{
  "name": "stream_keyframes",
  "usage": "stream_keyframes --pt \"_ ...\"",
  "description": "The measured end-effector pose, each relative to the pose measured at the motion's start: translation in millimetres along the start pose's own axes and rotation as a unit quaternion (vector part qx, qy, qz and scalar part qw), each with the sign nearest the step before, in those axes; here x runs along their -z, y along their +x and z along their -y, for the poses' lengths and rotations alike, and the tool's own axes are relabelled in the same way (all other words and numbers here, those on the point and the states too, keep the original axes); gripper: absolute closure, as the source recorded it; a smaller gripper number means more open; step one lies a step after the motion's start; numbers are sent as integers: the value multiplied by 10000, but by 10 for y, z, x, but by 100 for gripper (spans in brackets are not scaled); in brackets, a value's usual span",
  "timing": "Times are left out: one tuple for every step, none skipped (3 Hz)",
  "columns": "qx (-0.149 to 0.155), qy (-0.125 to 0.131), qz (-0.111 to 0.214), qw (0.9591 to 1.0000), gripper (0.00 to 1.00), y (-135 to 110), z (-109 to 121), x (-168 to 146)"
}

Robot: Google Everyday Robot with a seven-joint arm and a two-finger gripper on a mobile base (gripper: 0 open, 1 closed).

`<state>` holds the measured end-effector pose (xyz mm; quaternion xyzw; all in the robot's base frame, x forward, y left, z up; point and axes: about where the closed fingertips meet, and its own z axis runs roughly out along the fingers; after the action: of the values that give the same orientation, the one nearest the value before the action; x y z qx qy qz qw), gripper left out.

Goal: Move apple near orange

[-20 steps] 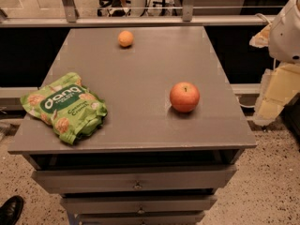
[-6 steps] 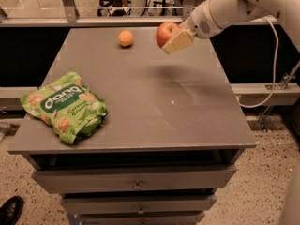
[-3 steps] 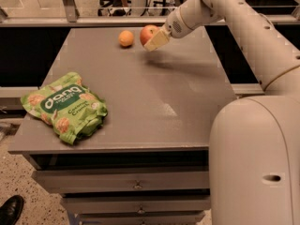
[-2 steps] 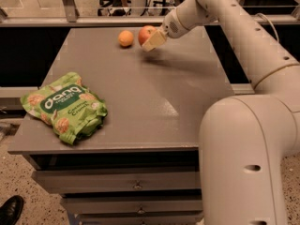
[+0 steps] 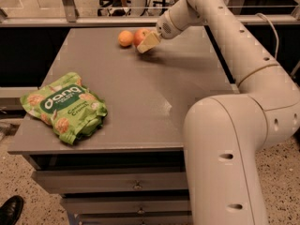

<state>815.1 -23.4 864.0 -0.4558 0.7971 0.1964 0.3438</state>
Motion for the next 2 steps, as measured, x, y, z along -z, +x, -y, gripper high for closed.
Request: stream_keyframes --pt "8 -43 -62 10000 38 -16 4 -71" --pt "7 -39 -119 9999 16 -8 24 -91"
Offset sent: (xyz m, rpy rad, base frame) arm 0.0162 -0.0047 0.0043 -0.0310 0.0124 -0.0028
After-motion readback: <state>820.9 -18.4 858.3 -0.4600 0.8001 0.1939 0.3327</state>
